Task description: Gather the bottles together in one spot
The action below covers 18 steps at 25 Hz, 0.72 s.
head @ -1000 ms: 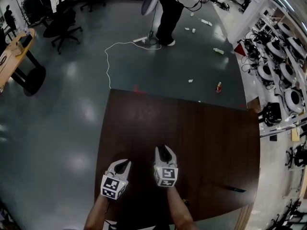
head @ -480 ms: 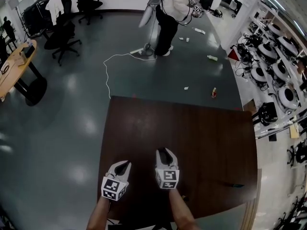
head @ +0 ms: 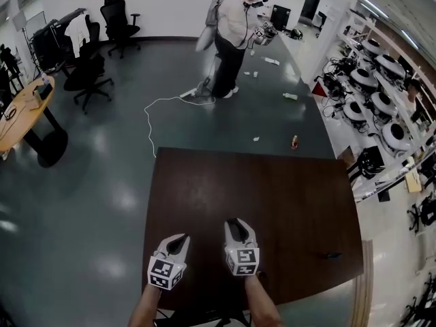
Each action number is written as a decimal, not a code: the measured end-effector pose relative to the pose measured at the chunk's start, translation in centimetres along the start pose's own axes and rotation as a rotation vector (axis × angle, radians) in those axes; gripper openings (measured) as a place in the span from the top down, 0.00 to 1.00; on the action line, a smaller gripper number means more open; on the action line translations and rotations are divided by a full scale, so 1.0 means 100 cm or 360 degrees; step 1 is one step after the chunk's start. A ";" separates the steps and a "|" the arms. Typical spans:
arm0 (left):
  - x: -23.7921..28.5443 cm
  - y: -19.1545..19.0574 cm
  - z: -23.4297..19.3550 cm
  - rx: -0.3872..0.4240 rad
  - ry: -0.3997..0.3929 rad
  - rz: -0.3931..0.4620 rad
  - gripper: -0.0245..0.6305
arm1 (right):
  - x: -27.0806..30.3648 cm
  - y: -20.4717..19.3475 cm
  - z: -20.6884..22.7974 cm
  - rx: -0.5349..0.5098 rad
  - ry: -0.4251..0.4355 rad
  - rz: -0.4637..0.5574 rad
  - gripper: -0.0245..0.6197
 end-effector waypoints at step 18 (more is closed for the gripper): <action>-0.014 0.011 0.083 0.0087 -0.0236 0.0056 0.96 | -0.114 0.003 0.029 0.0040 -0.0214 0.0064 0.79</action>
Point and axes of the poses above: the fingertips, and each gripper's own axes: x forward along the fingers, z to its right, y out of its top, the point moved 2 cm from there along -x, backward along the fingers
